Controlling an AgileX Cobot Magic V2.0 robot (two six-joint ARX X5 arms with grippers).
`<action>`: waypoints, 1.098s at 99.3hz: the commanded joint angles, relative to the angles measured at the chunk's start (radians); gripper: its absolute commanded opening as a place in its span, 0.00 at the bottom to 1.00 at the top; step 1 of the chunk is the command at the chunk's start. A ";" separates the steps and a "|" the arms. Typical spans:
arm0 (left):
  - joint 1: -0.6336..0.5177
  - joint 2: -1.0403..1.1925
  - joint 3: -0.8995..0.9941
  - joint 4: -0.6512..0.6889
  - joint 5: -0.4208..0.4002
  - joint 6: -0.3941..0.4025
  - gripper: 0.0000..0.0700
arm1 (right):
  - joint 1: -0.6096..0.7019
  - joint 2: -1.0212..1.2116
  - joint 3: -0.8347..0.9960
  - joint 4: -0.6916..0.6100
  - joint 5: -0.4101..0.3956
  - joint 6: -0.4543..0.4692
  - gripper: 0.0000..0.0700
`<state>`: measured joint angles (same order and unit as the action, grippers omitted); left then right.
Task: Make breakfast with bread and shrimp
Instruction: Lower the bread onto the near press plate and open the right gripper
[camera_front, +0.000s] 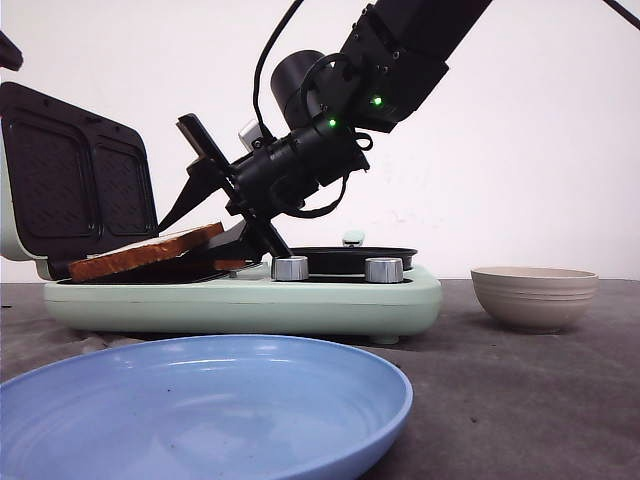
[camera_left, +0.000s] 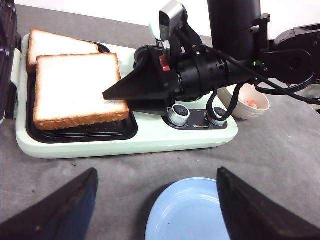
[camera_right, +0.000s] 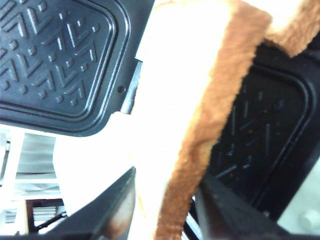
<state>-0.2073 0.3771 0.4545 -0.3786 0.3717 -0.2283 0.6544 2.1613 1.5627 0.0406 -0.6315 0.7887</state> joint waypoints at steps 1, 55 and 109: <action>-0.002 0.000 0.006 0.005 0.002 -0.001 0.56 | 0.010 0.022 0.025 0.002 0.001 -0.034 0.32; -0.002 0.000 0.006 0.005 0.002 -0.001 0.56 | 0.010 0.008 0.025 -0.051 -0.021 -0.087 0.40; -0.002 0.000 0.006 0.005 0.002 -0.001 0.56 | -0.003 -0.082 0.034 -0.157 0.065 -0.207 0.40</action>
<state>-0.2073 0.3771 0.4545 -0.3790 0.3717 -0.2283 0.6464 2.0869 1.5700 -0.1238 -0.5713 0.6037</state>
